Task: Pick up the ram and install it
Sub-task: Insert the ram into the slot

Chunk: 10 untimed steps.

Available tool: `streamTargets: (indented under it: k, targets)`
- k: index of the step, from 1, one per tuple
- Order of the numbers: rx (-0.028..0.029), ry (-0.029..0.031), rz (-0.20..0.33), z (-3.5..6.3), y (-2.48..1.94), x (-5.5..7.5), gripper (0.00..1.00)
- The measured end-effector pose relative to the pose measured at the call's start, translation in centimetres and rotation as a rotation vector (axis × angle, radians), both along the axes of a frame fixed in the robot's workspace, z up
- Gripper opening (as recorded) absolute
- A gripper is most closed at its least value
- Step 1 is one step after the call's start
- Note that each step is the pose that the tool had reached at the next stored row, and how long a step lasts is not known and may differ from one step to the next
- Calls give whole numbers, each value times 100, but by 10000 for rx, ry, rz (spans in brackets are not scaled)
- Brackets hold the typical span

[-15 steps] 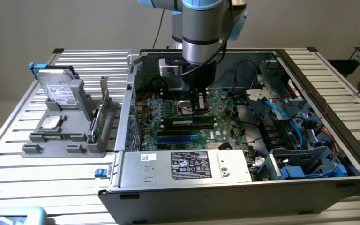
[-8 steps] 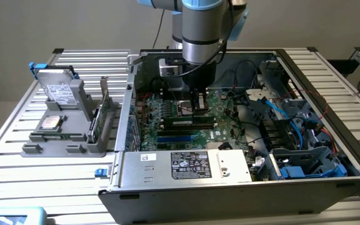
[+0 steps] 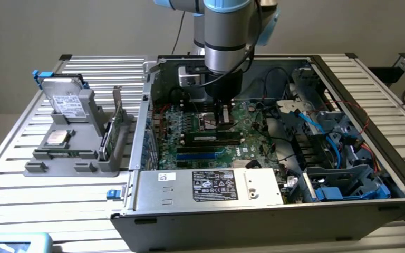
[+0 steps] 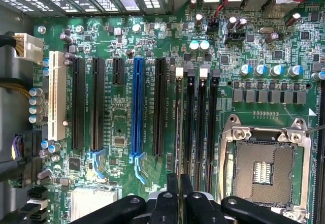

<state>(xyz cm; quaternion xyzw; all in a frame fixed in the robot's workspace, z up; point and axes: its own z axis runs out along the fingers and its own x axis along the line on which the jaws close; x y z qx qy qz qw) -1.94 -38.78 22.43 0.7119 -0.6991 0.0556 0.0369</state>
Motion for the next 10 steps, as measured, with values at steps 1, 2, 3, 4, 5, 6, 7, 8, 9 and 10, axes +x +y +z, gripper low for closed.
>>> streamTargets:
  k: [1,2,3,4,5,6,7,8,9,10]
  targets:
    - [2,-9,-1,-3,0,0,14]
    - [3,-18,-1,-5,0,0,14]
    - [2,-27,0,-6,0,0,14]
    - [0,-33,0,-6,0,0,14]
    - [0,-38,0,-6,0,0,14]
    - [2,-44,0,-7,0,0,14]
    - [4,-52,-1,-5,1,0,14]
    - [3,-58,0,-3,1,0,14]
    - [7,-71,2,0,1,2,14]
    - [8,-73,3,3,1,2,15]
